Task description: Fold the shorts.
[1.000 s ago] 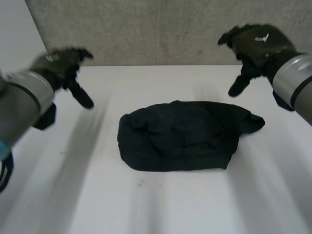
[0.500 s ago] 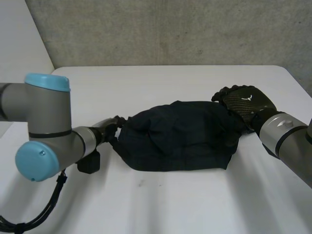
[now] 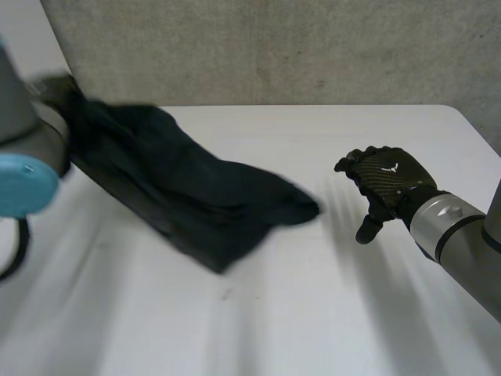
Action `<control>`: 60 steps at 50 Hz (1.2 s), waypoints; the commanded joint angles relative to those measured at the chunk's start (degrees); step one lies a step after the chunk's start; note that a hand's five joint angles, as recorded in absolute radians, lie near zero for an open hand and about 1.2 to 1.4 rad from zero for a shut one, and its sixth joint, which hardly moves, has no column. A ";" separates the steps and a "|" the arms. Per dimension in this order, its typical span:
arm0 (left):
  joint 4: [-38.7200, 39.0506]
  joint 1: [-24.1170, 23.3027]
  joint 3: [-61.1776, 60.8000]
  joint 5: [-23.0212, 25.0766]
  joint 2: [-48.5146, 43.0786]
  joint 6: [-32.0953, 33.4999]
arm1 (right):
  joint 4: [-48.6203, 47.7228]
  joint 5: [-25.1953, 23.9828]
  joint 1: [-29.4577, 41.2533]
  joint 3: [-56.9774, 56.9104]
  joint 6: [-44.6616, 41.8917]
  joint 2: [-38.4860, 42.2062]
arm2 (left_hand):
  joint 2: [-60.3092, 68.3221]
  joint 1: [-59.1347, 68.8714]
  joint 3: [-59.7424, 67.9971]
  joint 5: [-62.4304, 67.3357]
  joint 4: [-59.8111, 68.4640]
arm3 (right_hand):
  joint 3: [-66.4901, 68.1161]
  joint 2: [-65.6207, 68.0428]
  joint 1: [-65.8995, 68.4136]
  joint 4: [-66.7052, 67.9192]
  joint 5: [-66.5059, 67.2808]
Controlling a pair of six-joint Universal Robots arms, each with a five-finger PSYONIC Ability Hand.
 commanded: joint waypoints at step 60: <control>-2.48 -8.94 -14.51 13.80 -0.99 20.02 | -10.11 5.78 13.62 4.37 -0.26 11.11 | -55.99 -50.01 -55.35 -52.54 -55.84 | 27.03 26.53 27.54 25.80 25.24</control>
